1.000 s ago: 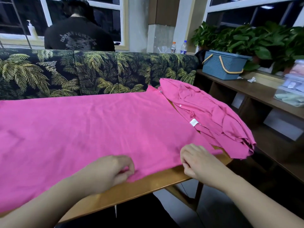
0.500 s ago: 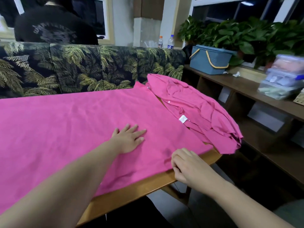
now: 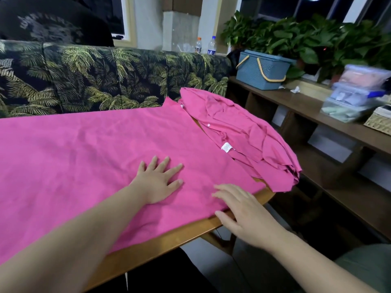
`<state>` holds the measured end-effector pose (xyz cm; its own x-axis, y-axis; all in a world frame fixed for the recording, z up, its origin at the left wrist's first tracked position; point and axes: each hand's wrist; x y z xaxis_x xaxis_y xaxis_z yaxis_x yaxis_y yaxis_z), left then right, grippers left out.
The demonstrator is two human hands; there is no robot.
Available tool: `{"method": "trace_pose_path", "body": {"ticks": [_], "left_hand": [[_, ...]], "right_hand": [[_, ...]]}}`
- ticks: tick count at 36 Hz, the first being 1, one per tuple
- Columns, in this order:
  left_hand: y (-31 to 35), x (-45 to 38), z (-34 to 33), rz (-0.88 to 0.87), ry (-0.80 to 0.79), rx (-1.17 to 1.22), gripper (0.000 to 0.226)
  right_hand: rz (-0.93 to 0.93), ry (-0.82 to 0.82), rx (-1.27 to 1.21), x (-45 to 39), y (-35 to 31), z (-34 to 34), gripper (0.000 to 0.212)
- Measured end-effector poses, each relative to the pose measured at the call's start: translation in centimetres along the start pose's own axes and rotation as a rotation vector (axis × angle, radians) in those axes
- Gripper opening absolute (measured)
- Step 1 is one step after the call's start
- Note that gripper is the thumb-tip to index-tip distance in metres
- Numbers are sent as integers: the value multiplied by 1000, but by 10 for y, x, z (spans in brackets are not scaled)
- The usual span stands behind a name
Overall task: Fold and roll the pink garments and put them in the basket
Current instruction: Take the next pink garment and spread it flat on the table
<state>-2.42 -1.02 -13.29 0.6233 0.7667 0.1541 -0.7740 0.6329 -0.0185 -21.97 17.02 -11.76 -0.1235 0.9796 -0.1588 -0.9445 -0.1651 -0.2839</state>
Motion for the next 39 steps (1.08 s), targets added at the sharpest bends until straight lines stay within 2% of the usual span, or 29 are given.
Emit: {"method": "trace_pose_path", "body": {"ticks": [2,3,7,11,14,18,20,23,24,26,27,32,35,39], "left_hand": [[12,12,0,-114,6,-4,94],[19,19,-1,-175,11,-4,99],[43,44,-7,-374,35,-1,72],[54,60,-9,-500,27,4,63],[56,66,-11,-565,27,3,61],[58,72,-12,-644,-3,121,69],[56,77,-12,-662,-12,263,70],[42,83,-13,-600,23,447,66],[33,84,-13,-551,54,433,62],[11,85,-15,-440,141,340,56],[-1,85,-15,-377,176,294,58],[-32,100,-21,-95,154,86,86],[-29,112,-29,-77,128,69,98],[-19,132,-29,-173,96,99,75]], "right_hand": [[-119,-106,26,-1,1,2,78],[-162,-148,52,-1,3,3,83],[-268,-223,100,11,14,4,95],[-343,-206,138,27,25,-4,115],[-390,-162,136,32,25,-6,107],[-458,-115,166,25,21,5,68],[-477,-129,173,24,21,9,70],[-503,-98,181,28,25,12,106],[-506,-80,200,29,26,12,101],[-513,-41,216,25,20,11,68],[-492,-32,204,21,15,10,60],[-249,-39,83,-16,-27,0,50],[-93,-15,31,-40,-53,-7,47],[54,-44,-62,-68,-84,-16,45]]}}
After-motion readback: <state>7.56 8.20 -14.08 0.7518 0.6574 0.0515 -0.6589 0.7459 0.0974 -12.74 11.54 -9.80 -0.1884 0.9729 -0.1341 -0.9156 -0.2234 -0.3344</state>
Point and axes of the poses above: each hand's wrist, its own x-axis away from the middle knuckle, its own z-axis out of the back of the hand, y = z × x, and after that the axes turned 4 degrees about -x, right-handed
